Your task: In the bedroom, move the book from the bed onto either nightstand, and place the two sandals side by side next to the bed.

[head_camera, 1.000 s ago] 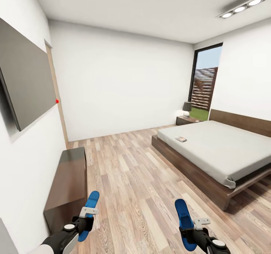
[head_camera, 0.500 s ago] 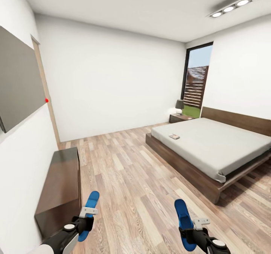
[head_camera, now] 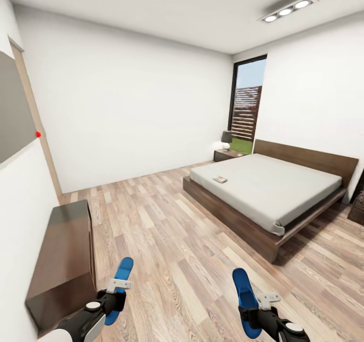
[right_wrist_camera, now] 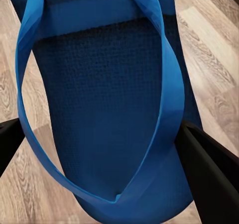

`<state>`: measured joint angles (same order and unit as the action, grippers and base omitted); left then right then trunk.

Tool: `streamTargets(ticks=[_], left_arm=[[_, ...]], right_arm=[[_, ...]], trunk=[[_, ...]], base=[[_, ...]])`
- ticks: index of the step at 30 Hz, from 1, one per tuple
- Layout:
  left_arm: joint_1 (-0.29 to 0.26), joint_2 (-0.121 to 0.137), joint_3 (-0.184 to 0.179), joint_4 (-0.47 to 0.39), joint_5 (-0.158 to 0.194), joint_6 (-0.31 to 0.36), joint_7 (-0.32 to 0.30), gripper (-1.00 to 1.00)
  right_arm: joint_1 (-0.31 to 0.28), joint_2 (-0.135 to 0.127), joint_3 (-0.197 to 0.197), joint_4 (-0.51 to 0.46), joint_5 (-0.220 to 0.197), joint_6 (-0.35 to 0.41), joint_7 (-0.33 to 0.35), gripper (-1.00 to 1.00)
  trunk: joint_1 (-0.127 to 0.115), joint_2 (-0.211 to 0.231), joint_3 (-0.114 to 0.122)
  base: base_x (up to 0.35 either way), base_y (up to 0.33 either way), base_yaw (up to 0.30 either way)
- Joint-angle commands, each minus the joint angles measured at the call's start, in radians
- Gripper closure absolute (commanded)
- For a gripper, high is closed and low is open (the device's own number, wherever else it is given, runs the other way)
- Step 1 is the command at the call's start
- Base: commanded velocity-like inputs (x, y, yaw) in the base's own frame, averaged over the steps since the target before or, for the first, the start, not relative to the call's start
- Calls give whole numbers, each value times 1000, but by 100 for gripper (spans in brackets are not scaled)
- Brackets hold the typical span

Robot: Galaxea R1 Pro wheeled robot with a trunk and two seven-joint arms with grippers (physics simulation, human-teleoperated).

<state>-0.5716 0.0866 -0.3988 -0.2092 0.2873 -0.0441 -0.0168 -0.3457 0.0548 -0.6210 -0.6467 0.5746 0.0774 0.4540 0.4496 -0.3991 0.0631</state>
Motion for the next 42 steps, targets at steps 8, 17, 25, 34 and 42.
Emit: streamTargets(ticks=[8, 17, 25, 34, 42], left_arm=[[0, 1, -8, 1, 10, -3, -2, 100], [0, 1, -8, 1, 10, -3, -2, 100], [-1, 1, -8, 1, 10, -3, -2, 100], [0, 1, -8, 1, 10, -3, -2, 100], [0, 1, -8, 1, 10, -3, -2, 100]], right_arm=[[-1, -16, -7, -2, 5, 4, 38, 100], [-1, -18, -7, -2, 4, 5, 41, 100], [-1, -18, -8, -2, 4, 7, 41, 100], [-1, -18, -7, -2, 5, 8, 41, 100], [-1, -18, -7, -2, 5, 9, 41, 100]], trunk=[[0, -1, -11], [0, -1, -23], [0, -1, -31], [0, -1, -39], [0, -1, -43]], base=[[0, 0, -185], [0, 0, -184], [0, 0, -220], [0, 0, -254], [0, 0, -268]])
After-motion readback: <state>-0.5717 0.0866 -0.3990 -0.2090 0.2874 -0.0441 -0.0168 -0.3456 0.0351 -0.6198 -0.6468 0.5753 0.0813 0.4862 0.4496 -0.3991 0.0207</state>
